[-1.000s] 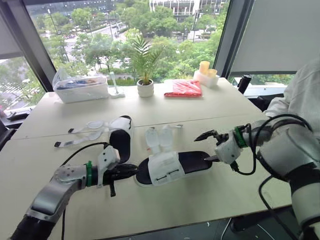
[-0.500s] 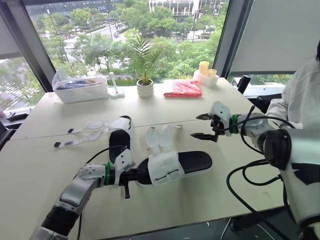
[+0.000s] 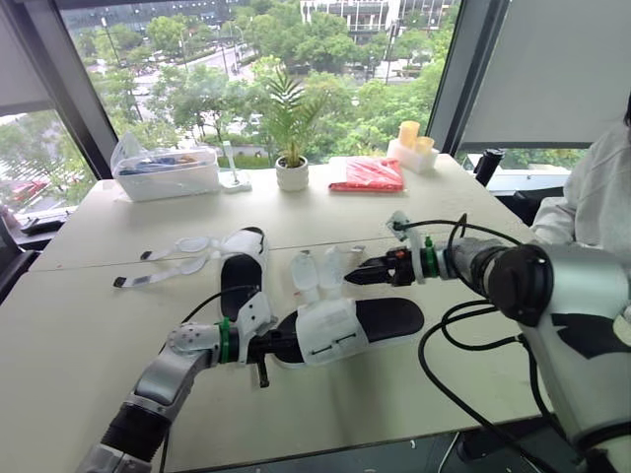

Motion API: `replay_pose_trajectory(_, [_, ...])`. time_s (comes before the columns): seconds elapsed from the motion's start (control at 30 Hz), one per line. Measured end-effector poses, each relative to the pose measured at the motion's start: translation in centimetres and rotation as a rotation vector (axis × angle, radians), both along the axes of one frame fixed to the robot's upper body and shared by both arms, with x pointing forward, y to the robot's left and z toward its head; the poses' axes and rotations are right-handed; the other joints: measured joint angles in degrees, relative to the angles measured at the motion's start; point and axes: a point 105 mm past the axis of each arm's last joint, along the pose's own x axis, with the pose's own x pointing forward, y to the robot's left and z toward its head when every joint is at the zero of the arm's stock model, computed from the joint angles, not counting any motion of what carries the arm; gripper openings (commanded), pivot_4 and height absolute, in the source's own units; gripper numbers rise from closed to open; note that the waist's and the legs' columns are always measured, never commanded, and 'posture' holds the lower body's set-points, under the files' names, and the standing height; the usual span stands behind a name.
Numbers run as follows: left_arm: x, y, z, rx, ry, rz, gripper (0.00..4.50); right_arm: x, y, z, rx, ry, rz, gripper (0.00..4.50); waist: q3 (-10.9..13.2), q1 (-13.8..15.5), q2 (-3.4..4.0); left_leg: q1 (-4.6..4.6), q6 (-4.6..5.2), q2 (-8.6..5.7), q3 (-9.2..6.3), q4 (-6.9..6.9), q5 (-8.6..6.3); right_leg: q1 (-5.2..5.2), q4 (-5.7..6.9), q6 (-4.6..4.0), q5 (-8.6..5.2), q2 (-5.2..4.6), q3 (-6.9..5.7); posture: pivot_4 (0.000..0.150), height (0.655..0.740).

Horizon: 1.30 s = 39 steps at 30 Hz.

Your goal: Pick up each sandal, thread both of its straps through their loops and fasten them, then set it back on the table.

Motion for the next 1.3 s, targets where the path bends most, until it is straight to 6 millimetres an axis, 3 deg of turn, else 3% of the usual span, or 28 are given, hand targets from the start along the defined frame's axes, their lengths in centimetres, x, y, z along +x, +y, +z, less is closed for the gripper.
replay_pose_trajectory(0.23, [0.1,-0.1,0.0,-0.001,-0.006,0.000,0.06,0.7,2.7,-1.4,0.111,0.158,-0.043,4.50,-0.01,0.07,0.02,-0.17,0.00,-0.07,-0.08,0.07,0.00,-0.23,0.13,0.02,0.01,-0.04,-0.01,0.150,0.7400])
replay_pose_trajectory(0.5, [0.1,-0.3,0.1,-0.002,-0.007,-0.001,0.06,2.5,5.1,1.8,0.299,0.139,-0.156,4.50,-0.01,0.27,0.02,-0.22,0.01,-0.08,-0.10,0.08,-0.01,-0.26,0.12,0.03,0.02,-0.06,-0.03,0.150,0.7400])
replay_pose_trajectory(0.7, [0.0,-0.3,0.1,-0.001,-0.008,0.001,0.06,3.0,6.5,2.4,0.362,0.149,-0.210,4.50,-0.01,0.19,0.02,-0.23,0.02,-0.08,-0.10,0.07,0.00,-0.27,0.12,0.03,0.02,-0.06,-0.03,0.150,0.7400])
replay_pose_trajectory(1.0, [-0.2,-0.1,0.1,-0.006,-0.006,0.023,0.06,3.7,6.7,4.4,0.449,0.137,-0.254,4.50,-0.01,-0.08,0.02,-0.24,0.03,-0.07,-0.10,0.04,-0.01,-0.30,0.12,0.03,0.01,-0.05,-0.03,0.150,0.7400])
replay_pose_trajectory(1.13, [-0.2,-0.2,0.2,-0.006,-0.006,0.024,0.00,3.7,6.7,4.9,0.460,0.128,-0.251,3.19,-0.01,-0.08,0.02,-0.27,0.04,-0.07,-0.10,0.04,-0.01,-0.32,0.12,0.03,0.01,-0.04,-0.04,0.150,0.7400])
replay_pose_trajectory(1.3, [-0.2,-0.2,0.2,-0.007,-0.001,0.024,0.00,3.8,6.1,6.6,0.486,0.097,-0.232,0.53,-0.01,-0.04,0.02,-0.31,0.04,-0.07,-0.10,0.05,-0.01,-0.35,0.11,0.03,0.01,-0.05,-0.05,0.150,0.7400])
